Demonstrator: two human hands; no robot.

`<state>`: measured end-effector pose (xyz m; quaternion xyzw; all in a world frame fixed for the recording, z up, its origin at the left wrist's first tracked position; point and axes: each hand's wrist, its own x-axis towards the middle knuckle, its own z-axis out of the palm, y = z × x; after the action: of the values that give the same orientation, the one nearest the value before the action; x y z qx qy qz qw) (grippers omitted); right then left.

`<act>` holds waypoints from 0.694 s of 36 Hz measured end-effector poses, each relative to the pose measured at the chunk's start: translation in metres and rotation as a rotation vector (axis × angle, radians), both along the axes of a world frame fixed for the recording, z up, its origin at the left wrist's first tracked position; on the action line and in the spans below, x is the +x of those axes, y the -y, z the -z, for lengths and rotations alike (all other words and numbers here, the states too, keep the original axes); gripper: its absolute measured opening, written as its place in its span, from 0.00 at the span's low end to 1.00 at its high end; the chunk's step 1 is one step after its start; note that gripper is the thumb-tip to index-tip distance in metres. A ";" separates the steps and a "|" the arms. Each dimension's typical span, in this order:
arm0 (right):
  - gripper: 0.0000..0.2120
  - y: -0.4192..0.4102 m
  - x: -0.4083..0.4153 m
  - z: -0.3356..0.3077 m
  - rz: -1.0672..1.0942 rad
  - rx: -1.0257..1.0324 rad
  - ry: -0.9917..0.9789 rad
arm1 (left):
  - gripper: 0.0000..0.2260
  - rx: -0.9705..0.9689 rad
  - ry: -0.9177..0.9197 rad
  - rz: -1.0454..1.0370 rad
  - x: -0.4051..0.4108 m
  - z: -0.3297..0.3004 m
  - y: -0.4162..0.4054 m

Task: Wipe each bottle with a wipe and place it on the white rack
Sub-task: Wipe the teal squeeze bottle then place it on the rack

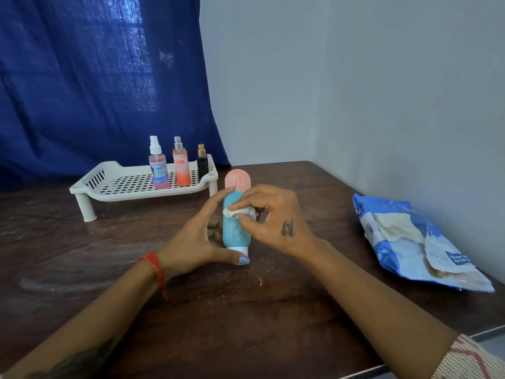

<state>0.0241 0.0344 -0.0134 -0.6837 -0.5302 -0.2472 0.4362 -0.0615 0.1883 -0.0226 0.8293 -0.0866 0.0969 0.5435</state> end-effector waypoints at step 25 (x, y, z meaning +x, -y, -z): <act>0.10 -0.001 -0.003 -0.004 -0.041 0.020 -0.115 | 0.50 0.023 -0.008 -0.004 0.001 0.002 -0.003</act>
<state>0.0212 0.0356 -0.0096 -0.6815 -0.5158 -0.2039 0.4774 -0.0604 0.1911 -0.0245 0.8360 -0.0840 0.0936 0.5341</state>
